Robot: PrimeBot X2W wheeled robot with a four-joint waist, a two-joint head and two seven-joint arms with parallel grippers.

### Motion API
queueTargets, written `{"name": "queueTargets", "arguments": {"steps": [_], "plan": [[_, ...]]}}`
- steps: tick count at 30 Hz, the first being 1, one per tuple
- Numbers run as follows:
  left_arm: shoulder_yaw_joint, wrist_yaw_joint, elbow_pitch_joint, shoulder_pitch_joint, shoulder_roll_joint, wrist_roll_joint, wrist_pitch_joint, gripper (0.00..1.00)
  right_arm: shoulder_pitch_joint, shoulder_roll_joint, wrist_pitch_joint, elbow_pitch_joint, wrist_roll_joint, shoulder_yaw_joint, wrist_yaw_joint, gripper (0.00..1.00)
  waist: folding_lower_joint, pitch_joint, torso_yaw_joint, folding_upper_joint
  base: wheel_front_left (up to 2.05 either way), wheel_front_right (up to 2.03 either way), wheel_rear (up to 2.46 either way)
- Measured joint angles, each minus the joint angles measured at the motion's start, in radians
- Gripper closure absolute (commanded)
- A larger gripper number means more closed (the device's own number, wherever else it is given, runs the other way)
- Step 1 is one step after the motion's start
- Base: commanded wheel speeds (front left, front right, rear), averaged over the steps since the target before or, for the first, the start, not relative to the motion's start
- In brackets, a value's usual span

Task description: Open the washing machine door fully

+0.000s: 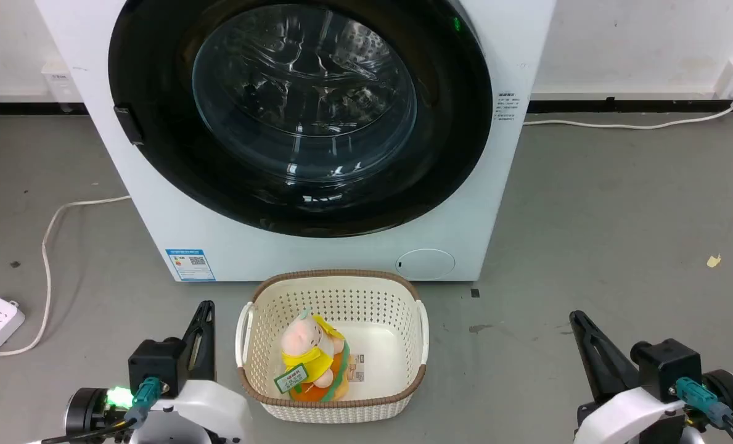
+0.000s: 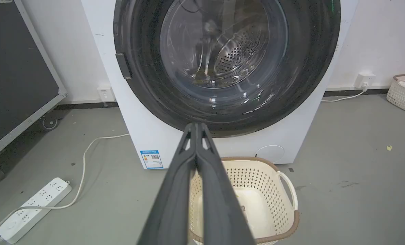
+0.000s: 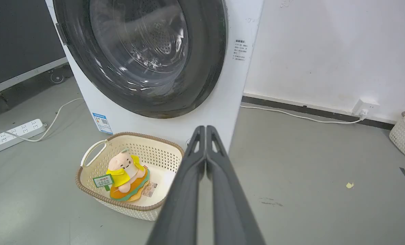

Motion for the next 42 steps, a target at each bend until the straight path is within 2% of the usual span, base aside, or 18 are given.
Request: {"name": "queueTargets", "arguments": {"steps": [42], "plan": [[0.000,0.000,0.000,0.000,0.000,0.000,0.000,1.00,0.000,0.000,0.000,0.000,0.000,0.000,0.000,1.00,0.0000,0.000,0.000,0.0000,0.00,0.00,0.00]]}}
